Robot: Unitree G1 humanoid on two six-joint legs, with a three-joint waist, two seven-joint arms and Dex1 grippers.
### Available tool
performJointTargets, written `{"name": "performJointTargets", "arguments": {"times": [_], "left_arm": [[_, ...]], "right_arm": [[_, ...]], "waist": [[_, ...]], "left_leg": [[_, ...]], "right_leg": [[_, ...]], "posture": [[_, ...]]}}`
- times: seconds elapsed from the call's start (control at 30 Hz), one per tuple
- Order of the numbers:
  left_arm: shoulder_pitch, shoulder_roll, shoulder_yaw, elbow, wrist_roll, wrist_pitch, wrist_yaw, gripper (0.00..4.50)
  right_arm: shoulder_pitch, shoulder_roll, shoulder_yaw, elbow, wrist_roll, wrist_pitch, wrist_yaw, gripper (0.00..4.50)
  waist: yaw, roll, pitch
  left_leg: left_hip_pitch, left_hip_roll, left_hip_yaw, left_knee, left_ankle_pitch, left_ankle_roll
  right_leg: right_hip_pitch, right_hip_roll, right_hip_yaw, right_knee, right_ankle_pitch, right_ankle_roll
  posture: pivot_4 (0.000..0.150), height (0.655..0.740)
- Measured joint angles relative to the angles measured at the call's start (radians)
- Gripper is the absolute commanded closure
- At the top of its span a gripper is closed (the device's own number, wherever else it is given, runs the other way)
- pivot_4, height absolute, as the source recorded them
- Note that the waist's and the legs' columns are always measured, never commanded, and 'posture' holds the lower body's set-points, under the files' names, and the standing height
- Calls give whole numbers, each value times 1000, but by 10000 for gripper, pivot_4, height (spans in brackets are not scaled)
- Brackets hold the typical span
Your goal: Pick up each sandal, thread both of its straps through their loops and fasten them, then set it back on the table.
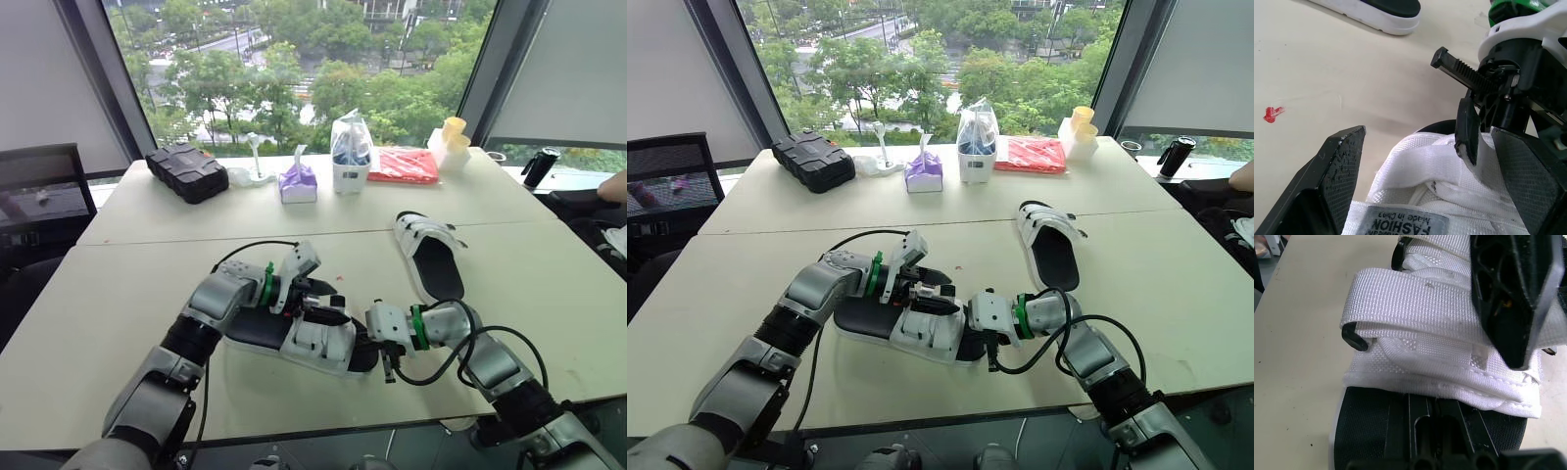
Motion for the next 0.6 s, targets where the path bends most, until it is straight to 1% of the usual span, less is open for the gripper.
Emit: {"name": "performJointTargets", "arguments": {"times": [0.37, 0.47, 0.6], "left_arm": [[-43, -44, 1, 112, 116, -190, 80, 2866], [-58, -50, 6, 118, 109, -172, 59, 2866], [-76, -51, 31, 129, 73, -94, 28, 2866]], "right_arm": [[0, 1, 0, 1, 0, 0, -1, 45000], [0, 3, 1, 1, 0, 0, -1, 45000], [0, 6, 1, 0, 0, -3, 0, 45000]], "waist": [[1, 0, 0], [-2, 0, 0], [-3, 0, 0]], "left_leg": [[0, 0, 0, 0, 0, 0], [0, 0, 0, 0, 0, 0], [0, 0, 0, -1, 0, 0]], "right_leg": [[0, 0, 0, 0, 0, 0], [0, 0, 0, 0, 0, 1], [-2, 1, 0, 0, 0, 1]], "posture": [[1500, 7400], [1500, 7400], [1500, 7400]]}}
